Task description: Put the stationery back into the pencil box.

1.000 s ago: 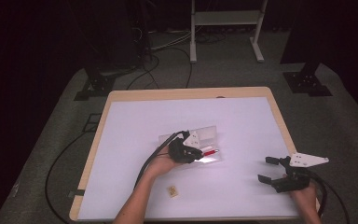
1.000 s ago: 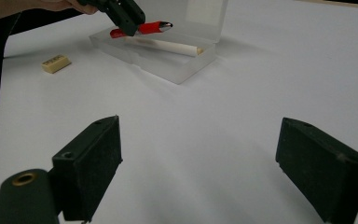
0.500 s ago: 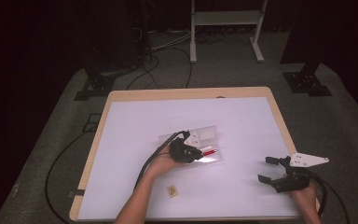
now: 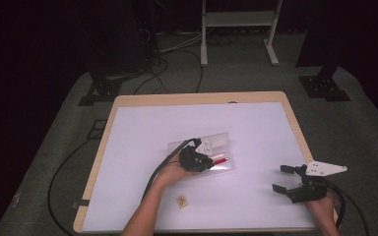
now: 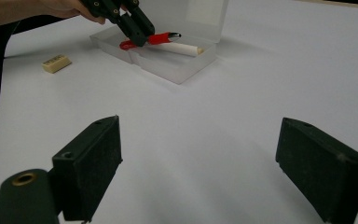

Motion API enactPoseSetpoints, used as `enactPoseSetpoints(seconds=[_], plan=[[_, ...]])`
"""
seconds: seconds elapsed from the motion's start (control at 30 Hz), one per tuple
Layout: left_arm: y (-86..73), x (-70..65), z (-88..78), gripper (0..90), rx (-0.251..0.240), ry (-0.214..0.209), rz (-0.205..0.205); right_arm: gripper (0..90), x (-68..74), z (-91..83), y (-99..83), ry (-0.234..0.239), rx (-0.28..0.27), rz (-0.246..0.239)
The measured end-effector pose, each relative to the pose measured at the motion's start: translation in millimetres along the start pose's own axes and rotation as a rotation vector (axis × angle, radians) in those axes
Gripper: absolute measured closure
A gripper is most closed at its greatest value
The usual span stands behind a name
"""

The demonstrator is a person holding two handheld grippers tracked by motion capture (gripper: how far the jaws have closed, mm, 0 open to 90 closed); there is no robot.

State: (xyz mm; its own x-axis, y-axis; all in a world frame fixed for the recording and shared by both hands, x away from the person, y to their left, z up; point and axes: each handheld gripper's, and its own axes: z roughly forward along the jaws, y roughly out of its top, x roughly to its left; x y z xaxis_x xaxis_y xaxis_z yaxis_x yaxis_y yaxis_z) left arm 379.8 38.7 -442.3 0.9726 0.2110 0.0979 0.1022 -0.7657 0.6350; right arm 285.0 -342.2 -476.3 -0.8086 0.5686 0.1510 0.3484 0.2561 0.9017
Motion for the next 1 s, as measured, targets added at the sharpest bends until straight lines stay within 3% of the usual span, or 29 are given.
enactPoseSetpoints(seconds=[1.0], plan=[[-1.4,1.5,4.7,78.4,0.019,-0.017,-0.005,13.4,0.0,-0.3,0.0,-0.001,-0.004,-0.001]])
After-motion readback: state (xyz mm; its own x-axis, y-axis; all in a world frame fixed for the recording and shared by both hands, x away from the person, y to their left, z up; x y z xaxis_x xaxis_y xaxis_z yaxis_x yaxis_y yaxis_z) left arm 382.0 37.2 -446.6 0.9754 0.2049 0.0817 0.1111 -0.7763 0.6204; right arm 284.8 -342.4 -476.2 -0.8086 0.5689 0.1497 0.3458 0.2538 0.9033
